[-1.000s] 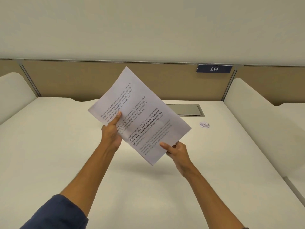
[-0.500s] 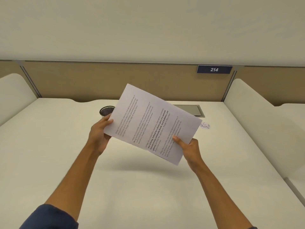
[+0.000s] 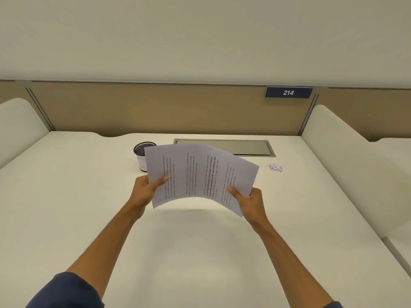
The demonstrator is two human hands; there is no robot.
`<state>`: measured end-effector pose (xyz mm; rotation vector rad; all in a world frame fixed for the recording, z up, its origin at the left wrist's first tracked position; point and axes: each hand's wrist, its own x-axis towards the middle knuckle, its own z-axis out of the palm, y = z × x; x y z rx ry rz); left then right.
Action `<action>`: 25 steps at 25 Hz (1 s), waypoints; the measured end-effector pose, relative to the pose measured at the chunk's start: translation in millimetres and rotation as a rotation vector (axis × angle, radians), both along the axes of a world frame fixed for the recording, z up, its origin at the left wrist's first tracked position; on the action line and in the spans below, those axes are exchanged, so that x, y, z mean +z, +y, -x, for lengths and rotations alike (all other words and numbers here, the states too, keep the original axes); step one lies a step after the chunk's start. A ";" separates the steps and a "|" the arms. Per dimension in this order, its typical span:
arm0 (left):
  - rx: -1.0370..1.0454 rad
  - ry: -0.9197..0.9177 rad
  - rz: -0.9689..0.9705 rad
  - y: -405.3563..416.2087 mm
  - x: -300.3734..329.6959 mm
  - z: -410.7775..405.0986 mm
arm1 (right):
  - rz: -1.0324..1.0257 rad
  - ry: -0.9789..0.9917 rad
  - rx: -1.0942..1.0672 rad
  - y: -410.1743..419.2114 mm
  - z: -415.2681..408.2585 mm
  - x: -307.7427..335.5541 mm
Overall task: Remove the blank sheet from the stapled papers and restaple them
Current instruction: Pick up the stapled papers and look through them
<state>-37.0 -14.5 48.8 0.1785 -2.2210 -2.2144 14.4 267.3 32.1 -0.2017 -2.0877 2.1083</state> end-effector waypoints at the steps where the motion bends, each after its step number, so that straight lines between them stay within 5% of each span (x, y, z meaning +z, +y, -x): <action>1: 0.018 -0.009 -0.016 1.2 -4.9 -2.2 | -0.006 -0.001 -0.002 -1.7 -1.0 -1.6; 25: 0.069 0.009 0.038 10.5 -35.7 -20.6 | -0.050 -0.055 -0.013 4.9 -6.9 -8.3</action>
